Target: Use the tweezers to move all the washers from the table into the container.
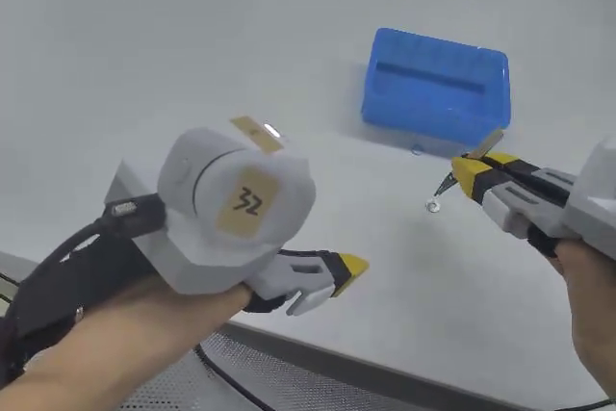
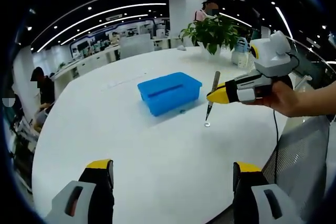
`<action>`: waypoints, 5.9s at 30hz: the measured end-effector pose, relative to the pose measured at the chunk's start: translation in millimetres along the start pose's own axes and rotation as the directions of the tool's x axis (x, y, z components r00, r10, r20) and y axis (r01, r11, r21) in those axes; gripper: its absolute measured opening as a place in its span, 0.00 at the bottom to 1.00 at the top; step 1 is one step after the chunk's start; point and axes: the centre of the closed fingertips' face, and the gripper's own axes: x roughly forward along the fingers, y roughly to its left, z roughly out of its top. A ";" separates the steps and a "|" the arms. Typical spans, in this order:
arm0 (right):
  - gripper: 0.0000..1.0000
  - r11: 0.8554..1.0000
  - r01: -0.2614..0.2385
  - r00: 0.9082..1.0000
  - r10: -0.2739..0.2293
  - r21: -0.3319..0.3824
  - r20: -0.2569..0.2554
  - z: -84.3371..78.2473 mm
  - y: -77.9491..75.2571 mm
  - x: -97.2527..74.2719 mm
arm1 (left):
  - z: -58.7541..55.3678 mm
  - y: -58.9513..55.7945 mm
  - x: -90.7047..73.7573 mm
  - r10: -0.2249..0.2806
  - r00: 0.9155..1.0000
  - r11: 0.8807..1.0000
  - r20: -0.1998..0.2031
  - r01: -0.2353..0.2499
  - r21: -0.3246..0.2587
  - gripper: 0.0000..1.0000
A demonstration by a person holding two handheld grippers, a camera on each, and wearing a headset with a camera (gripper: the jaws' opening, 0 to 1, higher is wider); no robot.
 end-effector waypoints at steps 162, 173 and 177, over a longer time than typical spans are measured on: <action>0.03 0.999 0.017 0.995 -0.020 0.032 0.097 42.0 -21.6 32.7 | -0.5 10.3 -0.3 0.026 1.000 1.000 -0.001 -0.026 0.002 0.98; 0.03 0.997 -0.049 0.998 0.051 -0.064 0.024 25.0 -18.1 51.8 | -5.1 11.5 3.1 0.030 0.999 1.000 -0.019 -0.030 -0.003 0.98; 0.03 0.992 -0.062 0.998 0.063 -0.107 0.005 22.9 -17.2 54.7 | -5.8 12.7 4.1 0.032 0.999 0.999 -0.025 -0.032 -0.004 0.98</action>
